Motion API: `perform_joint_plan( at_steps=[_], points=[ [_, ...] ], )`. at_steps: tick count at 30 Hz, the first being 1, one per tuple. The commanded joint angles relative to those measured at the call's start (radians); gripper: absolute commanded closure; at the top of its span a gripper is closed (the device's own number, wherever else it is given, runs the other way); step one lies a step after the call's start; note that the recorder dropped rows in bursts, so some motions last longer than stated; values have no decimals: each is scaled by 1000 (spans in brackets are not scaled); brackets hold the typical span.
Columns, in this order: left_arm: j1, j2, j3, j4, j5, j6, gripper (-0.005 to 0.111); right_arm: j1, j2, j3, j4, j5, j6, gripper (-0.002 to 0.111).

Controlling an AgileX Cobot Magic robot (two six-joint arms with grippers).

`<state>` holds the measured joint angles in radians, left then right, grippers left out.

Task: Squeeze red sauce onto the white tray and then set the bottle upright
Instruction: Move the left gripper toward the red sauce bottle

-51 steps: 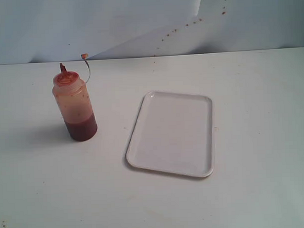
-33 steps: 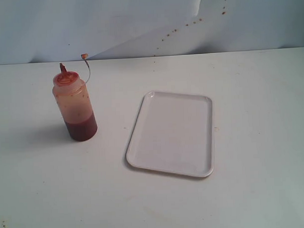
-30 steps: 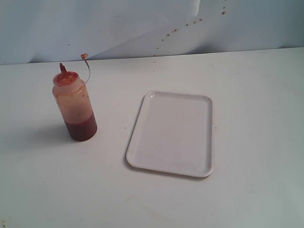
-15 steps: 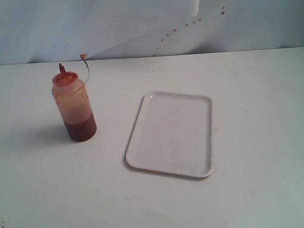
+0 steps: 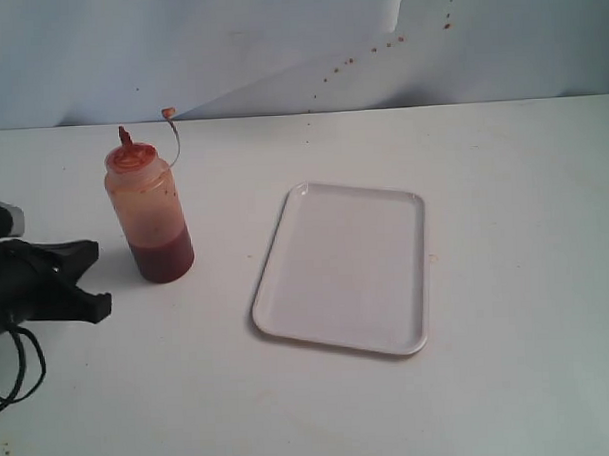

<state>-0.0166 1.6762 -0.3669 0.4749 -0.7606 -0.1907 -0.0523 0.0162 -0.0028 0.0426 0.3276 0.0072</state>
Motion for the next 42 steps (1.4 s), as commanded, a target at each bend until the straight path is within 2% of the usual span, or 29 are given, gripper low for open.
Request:
perform_joint_plan(
  at_steps=[1,10,18,29,33,35,36,39,41,42],
  points=[
    [-5,101,-23,23,-35,44,107,-6,4,3,2,-2,0,108],
    [-5,208,-23,23,-121,168,107,-6,4,3,2,-2,0,108],
    [-5,283,-23,23,-236,175,107,-6,4,3,2,-2,0,108],
    [-5,307,-23,23,-261,225,106,-6,4,3,2,-2,0,108],
    [-5,307,-23,23,-261,227,103,-6,4,3,2,-2,0,108],
    [-5,307,-23,5,-261,227,93,-6,4,3,2,-2,0,108],
    [-5,307,-23,-8,-255,227,84,-6,4,3,2,-2,0,108],
    [-5,307,-23,-57,-249,217,41,-6,4,3,2,-2,0,108],
    [-5,307,-23,-55,-277,210,7,-6,4,3,2,-2,0,108],
    [-5,307,-23,-50,-298,203,2,-6,4,3,2,-2,0,108]
  ],
)
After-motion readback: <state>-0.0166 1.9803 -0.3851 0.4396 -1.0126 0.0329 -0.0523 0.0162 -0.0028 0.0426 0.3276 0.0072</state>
